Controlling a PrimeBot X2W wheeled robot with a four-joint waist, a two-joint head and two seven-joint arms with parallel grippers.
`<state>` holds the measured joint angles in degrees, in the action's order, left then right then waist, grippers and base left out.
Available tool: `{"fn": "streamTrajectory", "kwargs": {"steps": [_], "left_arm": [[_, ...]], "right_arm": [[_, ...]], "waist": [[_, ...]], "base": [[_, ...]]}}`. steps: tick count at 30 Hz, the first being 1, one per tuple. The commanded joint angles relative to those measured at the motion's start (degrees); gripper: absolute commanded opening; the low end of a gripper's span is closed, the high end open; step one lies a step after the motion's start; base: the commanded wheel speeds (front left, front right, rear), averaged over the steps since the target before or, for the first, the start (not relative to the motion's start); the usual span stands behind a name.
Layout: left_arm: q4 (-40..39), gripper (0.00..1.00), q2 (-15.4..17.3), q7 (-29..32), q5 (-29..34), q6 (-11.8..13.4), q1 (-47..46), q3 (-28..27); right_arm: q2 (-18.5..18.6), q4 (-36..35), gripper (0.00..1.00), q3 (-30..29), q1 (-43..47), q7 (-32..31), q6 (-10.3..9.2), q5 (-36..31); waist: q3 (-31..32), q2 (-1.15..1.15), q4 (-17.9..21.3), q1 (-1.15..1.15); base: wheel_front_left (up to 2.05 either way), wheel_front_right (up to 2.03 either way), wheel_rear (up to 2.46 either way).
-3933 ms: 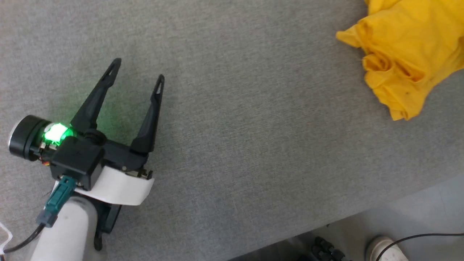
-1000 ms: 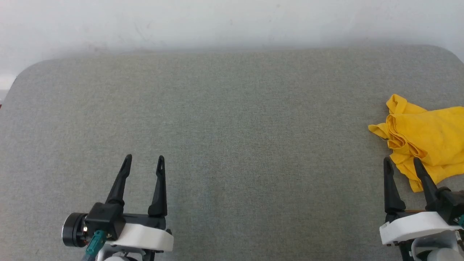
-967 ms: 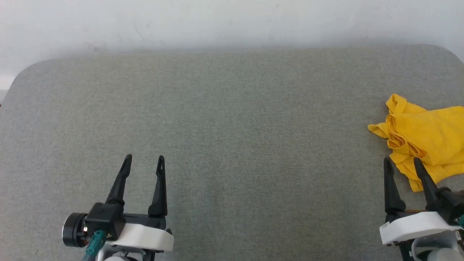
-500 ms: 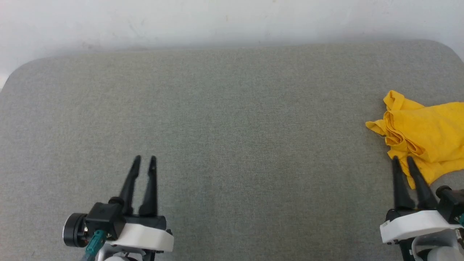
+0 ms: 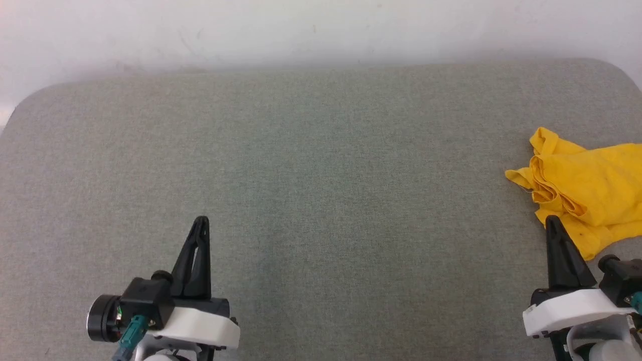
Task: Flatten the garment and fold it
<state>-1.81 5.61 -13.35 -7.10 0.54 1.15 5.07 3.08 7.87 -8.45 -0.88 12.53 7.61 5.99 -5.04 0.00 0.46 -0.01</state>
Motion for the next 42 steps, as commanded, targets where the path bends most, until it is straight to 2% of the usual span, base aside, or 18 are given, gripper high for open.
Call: {"fn": "streamTrajectory", "kwargs": {"steps": [1, 42], "left_arm": [[0.2, 0.00, -0.3, 0.4, 0.5, -0.1, -0.1, -0.4], [0.8, 0.00, -1.1, 5.1, 2.9, -0.2, -0.5, -2.1]], "right_arm": [[0.0, -0.5, 0.00, 0.5, 0.1, -0.4, -0.01, -0.6], [-0.1, -3.2, 0.00, 3.3, 0.4, -4.8, -0.05, -2.5]], "waist": [[0.1, 0.00, 0.0, 0.00], [1.9, 0.00, -0.2, 0.00]], "base": [[0.00, 0.00, 0.00], [0.00, 0.00, 0.00]]}}
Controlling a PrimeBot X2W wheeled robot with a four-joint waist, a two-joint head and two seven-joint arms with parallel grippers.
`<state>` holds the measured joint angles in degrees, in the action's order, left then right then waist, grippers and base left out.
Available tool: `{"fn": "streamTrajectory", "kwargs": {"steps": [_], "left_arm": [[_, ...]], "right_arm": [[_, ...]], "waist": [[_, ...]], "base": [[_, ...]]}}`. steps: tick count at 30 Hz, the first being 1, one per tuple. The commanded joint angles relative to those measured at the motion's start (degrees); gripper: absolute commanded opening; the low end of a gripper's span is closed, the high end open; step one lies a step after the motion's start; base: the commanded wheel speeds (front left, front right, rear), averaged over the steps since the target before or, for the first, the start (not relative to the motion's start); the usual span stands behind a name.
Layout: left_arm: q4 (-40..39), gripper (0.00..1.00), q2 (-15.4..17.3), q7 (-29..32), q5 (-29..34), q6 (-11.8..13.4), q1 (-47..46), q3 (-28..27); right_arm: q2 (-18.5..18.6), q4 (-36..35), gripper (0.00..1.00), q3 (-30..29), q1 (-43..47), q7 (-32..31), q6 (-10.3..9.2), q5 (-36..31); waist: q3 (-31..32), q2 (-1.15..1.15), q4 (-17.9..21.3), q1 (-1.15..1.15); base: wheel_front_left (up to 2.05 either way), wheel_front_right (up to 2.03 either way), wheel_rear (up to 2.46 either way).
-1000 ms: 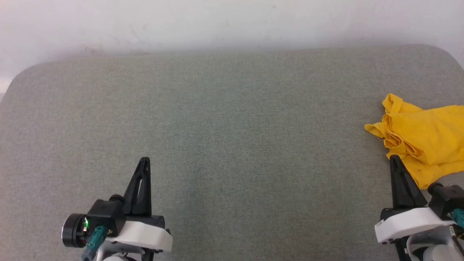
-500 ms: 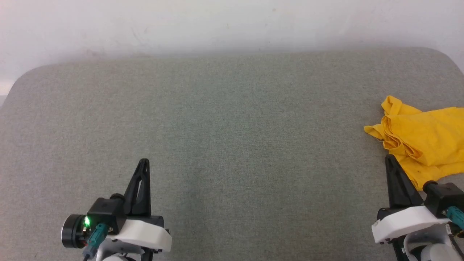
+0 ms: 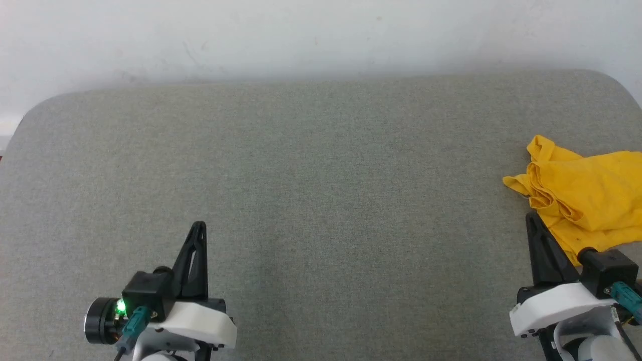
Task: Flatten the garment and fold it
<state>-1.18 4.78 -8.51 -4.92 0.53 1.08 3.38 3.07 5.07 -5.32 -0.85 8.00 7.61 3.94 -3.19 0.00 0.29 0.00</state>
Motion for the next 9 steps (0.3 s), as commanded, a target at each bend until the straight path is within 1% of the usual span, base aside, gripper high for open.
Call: {"fn": "streamTrajectory", "kwargs": {"steps": [1, 9], "left_arm": [[0.2, 0.00, -0.3, 0.3, 0.8, -0.2, -0.4, -0.4], [0.3, 0.00, -0.5, 1.3, 1.2, -0.3, -0.5, -0.7]], "right_arm": [[-0.1, -0.4, 0.00, 0.3, 0.4, -0.4, -0.05, -0.5], [-0.1, -1.0, 0.00, 0.9, 0.4, -1.3, -0.06, -0.9]], "waist": [[0.1, 0.00, 0.0, 0.00], [0.4, 0.00, 0.0, 0.00]], "base": [[0.00, 0.00, 0.00], [0.00, 0.00, 0.00]]}}
